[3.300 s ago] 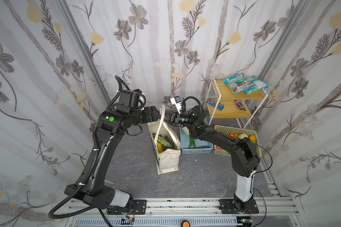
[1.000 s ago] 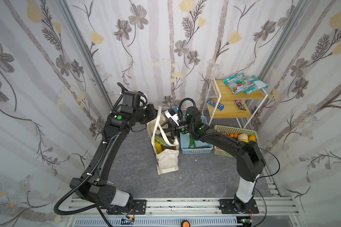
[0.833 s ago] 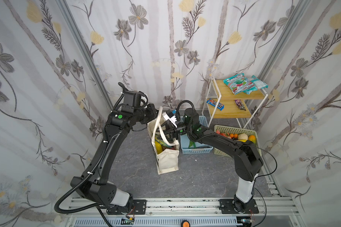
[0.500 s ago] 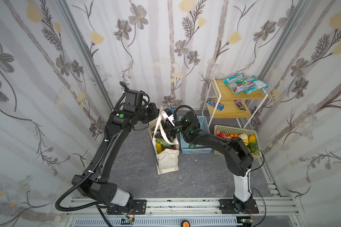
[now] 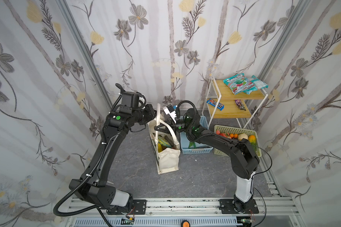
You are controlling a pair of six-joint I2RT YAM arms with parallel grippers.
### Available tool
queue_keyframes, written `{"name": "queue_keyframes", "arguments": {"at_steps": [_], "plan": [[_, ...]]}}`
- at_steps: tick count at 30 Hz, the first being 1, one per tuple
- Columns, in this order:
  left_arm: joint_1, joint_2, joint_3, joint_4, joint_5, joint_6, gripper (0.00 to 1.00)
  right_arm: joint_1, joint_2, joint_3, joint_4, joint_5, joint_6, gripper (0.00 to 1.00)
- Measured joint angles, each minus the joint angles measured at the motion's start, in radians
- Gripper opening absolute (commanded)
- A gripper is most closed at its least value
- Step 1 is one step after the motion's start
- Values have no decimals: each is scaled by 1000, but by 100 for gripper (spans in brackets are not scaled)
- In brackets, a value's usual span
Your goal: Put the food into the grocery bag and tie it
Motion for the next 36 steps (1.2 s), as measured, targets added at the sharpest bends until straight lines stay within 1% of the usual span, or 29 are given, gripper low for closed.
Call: {"name": "queue_keyframes", "arguments": {"at_steps": [4,7,9,13,15,18,22,25,29,33,36], "plan": [[57,-52,-59,21,34,8,0,-32,-73,-27,-204,140,-49,0],[96,-80,-108,29,70,38,0,-55,-134,-49,-357,272,-57,0],[124,-102,-159,26,86,63,0,-74,-176,-79,-440,363,-39,0],[172,-129,-265,15,114,110,0,-111,-245,-158,-521,531,46,0],[196,-133,-329,12,114,130,0,-124,-268,-192,-534,592,94,0],[238,-125,-418,17,111,148,0,-132,-304,-243,-540,655,143,0],[273,-104,-497,28,114,169,0,-166,-375,-327,-525,700,195,0],[307,-103,-536,48,145,179,0,-212,-412,-381,-514,702,234,0],[333,-100,-560,64,183,188,0,-262,-412,-409,-511,658,256,0],[372,-102,-586,76,193,200,0,-275,-401,-430,-505,599,261,0],[398,-97,-619,76,186,210,0,-277,-367,-443,-500,562,280,0]]}}
